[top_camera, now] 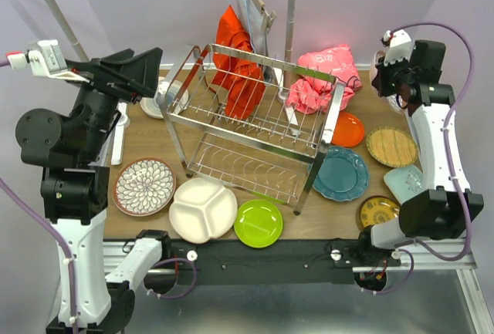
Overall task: Load the plates into the dish rack
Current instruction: Grab a plate with the right arm, then pass the plate from the right arm to the left
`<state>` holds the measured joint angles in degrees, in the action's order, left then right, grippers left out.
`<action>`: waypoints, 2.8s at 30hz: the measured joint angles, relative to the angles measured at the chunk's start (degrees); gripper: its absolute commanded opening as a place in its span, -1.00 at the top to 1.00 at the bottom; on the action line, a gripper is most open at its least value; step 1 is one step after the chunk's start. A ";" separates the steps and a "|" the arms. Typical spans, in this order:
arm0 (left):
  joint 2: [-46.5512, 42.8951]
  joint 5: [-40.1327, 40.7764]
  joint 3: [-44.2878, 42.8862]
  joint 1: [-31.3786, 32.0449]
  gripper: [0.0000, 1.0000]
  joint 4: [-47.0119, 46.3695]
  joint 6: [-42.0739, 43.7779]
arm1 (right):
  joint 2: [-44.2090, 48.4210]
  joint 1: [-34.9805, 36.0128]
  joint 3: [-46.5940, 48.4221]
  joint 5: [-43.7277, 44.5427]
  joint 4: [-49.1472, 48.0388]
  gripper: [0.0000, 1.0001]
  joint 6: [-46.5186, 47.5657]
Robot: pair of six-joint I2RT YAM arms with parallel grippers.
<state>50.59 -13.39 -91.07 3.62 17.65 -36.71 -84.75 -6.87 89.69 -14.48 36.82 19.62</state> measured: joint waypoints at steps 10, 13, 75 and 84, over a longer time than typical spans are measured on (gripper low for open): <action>9.55 -13.73 -5.20 0.72 -0.88 -9.99 -7.45 | 2.47 0.00 13.33 -7.26 2.01 0.99 0.66; 13.31 -15.67 -6.93 2.64 -0.87 -12.81 -8.98 | 2.25 0.00 17.55 -9.57 2.84 0.99 1.81; 57.37 0.72 -44.26 35.52 -0.69 -2.40 -21.09 | 4.07 18.36 28.46 -26.56 13.92 0.99 42.62; 58.01 5.79 -45.48 35.52 -0.20 3.76 -17.42 | 9.99 25.11 18.45 -15.69 11.28 0.99 51.95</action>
<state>108.60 -7.60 -136.55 39.13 21.41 -54.13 -74.76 18.24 108.14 -30.17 48.10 71.57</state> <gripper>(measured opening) 0.720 0.026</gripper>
